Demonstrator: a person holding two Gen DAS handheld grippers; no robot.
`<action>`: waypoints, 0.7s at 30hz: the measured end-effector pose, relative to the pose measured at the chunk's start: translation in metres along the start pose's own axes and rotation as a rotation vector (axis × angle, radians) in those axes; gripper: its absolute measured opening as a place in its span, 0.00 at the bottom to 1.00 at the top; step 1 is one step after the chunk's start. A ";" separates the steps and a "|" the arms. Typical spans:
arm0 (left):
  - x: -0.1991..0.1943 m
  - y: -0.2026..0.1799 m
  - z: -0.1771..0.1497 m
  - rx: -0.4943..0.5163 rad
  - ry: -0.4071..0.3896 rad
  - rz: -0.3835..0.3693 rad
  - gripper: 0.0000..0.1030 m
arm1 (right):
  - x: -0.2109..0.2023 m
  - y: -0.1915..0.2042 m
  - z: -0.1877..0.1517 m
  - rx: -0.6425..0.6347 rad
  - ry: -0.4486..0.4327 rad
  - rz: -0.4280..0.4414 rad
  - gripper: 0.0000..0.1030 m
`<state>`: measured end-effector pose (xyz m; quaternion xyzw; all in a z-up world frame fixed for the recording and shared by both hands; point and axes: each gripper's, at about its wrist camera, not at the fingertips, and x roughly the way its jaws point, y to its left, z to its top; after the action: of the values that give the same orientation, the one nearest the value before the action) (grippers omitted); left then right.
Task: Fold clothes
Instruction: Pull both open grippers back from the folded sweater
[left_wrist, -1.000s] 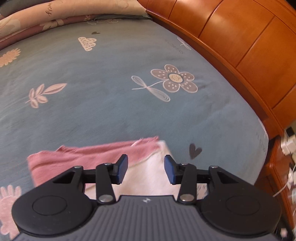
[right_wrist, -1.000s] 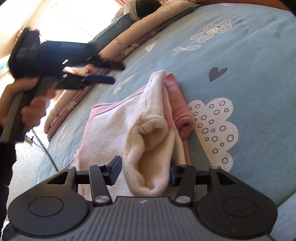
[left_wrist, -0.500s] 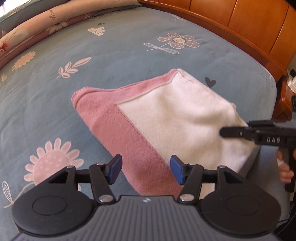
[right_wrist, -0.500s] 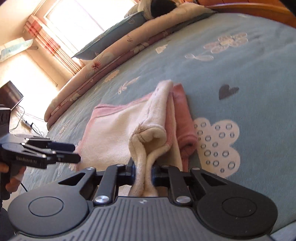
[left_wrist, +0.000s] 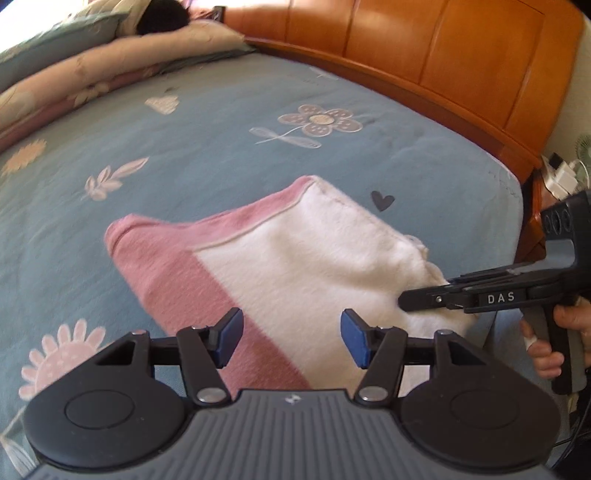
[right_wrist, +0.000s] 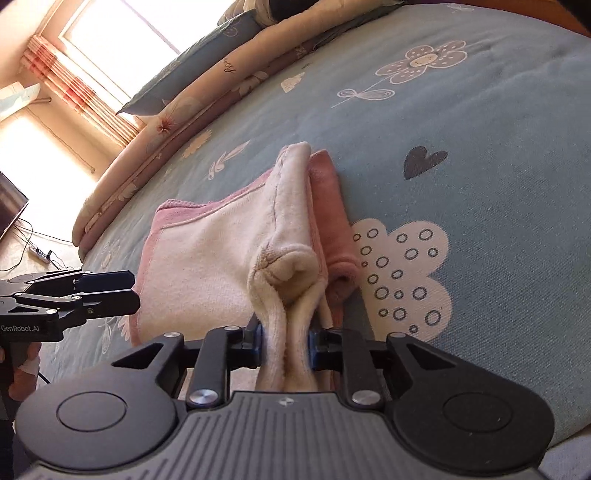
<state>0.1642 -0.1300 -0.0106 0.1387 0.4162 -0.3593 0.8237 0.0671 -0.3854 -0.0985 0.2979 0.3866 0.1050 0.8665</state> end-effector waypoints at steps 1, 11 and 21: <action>0.003 -0.005 0.000 0.028 0.012 -0.009 0.57 | -0.001 -0.001 0.000 0.004 -0.002 0.001 0.24; 0.057 0.013 0.000 -0.009 0.078 -0.008 0.67 | 0.007 0.009 0.002 -0.024 -0.004 -0.037 0.28; 0.015 -0.002 0.002 0.067 0.012 0.066 0.67 | -0.001 0.015 0.008 -0.035 -0.024 -0.005 0.27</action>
<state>0.1703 -0.1395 -0.0213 0.1818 0.4042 -0.3447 0.8275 0.0726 -0.3773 -0.0846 0.2830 0.3748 0.1062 0.8765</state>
